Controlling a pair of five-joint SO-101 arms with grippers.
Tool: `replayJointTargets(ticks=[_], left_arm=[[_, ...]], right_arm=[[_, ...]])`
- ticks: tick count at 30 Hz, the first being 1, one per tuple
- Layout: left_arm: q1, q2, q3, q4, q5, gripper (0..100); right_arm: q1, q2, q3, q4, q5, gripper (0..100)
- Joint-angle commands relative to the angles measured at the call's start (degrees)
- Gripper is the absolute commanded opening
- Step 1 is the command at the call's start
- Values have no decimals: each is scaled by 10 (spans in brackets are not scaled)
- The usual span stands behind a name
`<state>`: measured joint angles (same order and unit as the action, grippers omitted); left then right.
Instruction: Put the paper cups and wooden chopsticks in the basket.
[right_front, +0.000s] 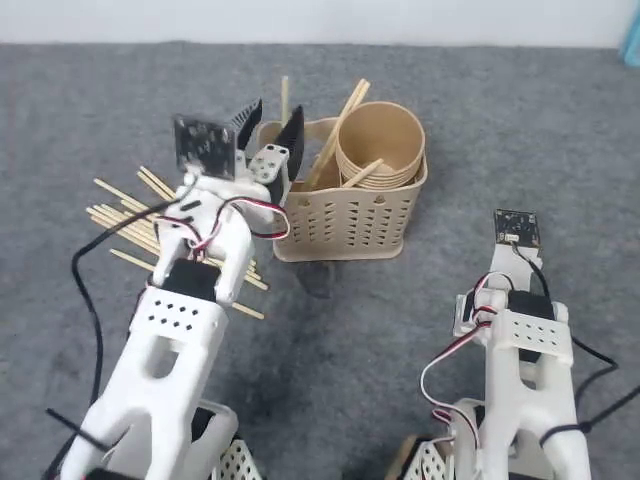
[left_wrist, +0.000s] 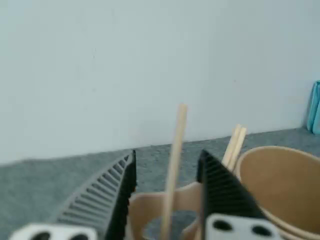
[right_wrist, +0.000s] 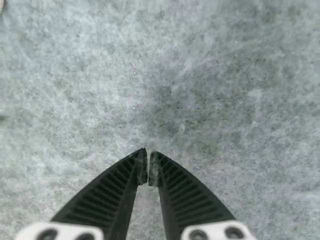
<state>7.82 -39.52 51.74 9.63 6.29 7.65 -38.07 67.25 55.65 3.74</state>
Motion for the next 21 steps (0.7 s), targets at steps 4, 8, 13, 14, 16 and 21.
replayJointTargets(ticks=[4, 8, 13, 14, 16, 21], left_arm=[[-46, -120, -145, 205, -2, 209], [-101, -158, -223, 328, 0, 209], [-212, -164, -265, 491, 1, 210], [-235, -163, -264, 520, 1, 210], [-277, -163, -247, 572, 2, 210], [-375, -164, -138, 623, 46, 210]], right_arm=[[2, -18, -3, -11, 0, 30], [2, -17, -3, -11, 0, 30], [3, -16, -2, -7, 0, 30], [3, -16, -2, -7, 0, 30], [3, -15, -2, -7, 0, 30], [3, -15, -2, -7, 0, 30]])
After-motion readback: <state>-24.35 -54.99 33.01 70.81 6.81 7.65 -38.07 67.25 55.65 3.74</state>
